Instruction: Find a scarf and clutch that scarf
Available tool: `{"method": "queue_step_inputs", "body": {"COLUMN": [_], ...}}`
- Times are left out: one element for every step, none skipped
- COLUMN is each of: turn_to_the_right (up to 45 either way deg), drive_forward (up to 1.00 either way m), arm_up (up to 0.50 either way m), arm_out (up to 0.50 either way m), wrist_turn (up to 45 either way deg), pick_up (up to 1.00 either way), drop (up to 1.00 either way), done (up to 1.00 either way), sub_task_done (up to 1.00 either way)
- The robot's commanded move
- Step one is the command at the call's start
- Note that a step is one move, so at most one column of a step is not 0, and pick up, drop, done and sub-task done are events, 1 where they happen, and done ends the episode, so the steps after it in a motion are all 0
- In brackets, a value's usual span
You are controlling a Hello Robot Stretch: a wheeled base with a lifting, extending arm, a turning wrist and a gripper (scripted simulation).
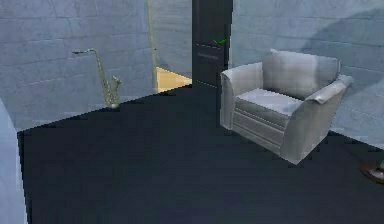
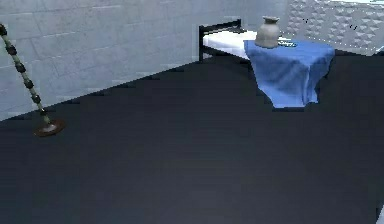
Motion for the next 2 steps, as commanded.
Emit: {"method": "queue_step_inputs", "body": {"turn_to_the_right": [45.0, 3.0], "drive_forward": [0.00, 0.00], "arm_up": [0.00, 0.00], "arm_out": [0.00, 0.00], "wrist_turn": [0.0, 0.0], "pick_up": [0.00, 0.00], "drop": [0.00, 0.00], "done": [0.00, 0.00], "sub_task_done": [0.00, 0.00]}}
